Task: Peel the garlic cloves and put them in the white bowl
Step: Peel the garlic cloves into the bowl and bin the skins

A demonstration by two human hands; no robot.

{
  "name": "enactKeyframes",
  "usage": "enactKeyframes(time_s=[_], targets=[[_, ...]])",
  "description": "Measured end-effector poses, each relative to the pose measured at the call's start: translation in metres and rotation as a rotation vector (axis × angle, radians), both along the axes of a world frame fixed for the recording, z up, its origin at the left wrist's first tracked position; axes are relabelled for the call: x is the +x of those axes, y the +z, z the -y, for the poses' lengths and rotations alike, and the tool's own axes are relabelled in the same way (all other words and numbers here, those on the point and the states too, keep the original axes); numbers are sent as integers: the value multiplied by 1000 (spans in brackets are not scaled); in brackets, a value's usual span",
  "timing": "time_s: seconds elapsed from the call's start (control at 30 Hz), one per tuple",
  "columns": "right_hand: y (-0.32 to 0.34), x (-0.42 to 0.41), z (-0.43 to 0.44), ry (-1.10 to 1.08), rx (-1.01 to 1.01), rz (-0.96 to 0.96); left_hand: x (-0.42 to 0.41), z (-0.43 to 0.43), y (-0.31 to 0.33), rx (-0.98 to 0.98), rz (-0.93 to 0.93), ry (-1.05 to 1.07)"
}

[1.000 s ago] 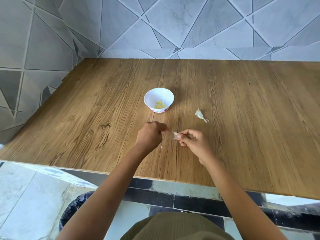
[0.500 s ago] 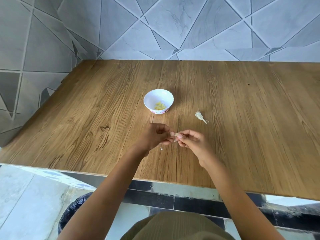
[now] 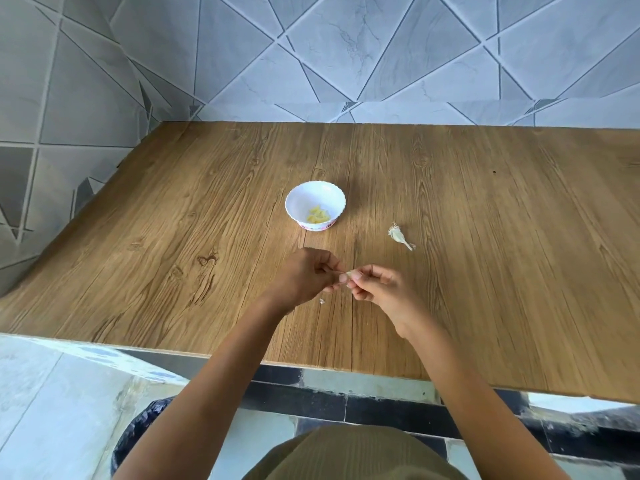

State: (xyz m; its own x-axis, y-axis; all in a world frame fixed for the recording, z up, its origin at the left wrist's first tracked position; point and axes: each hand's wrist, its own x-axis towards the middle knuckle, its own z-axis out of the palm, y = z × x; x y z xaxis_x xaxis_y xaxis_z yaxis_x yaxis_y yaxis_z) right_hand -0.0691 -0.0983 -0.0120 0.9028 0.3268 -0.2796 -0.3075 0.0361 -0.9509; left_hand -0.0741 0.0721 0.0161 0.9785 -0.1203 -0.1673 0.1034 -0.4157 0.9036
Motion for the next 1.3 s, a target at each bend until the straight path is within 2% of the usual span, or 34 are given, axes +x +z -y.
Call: enactKeyframes(time_s=[0.13,0.27,0.37,0.43,0.53,0.63,0.77,0.87,0.97,1.13,1.17,1.23,1.3], targets=[[3,4,-3,14,86,-162,1,3,-9,263,324,-45],[6,9,0,8,139,-331,-1,1,-20,332,561,-117],[6,10,-3,-15,109,-293,0,1,-26,354,628,-92],[1,8,-5,-26,32,-149,0,1,-25,240,468,-30],[-5,4,-4,-2,1,71,0,-2,-13,-161,-17,-9],[-6,0,-5,4,64,205,-1,-5,-3,-472,-318,23],[-3,-1,-6,8,101,283,-2,-3,2,-647,-487,74],[-1,0,-4,-9,152,224,-2,0,3,-695,-473,87],[-1,2,-3,-32,140,139,-1,0,3,-570,-330,65],[0,5,-7,-111,171,-71,0,3,-11,59,232,113],[1,6,-8,-123,186,-99,-1,5,-12,136,315,120],[3,6,-9,-131,209,-125,-1,7,-13,155,354,119],[3,7,-10,-139,226,-131,0,6,-14,87,282,96]])
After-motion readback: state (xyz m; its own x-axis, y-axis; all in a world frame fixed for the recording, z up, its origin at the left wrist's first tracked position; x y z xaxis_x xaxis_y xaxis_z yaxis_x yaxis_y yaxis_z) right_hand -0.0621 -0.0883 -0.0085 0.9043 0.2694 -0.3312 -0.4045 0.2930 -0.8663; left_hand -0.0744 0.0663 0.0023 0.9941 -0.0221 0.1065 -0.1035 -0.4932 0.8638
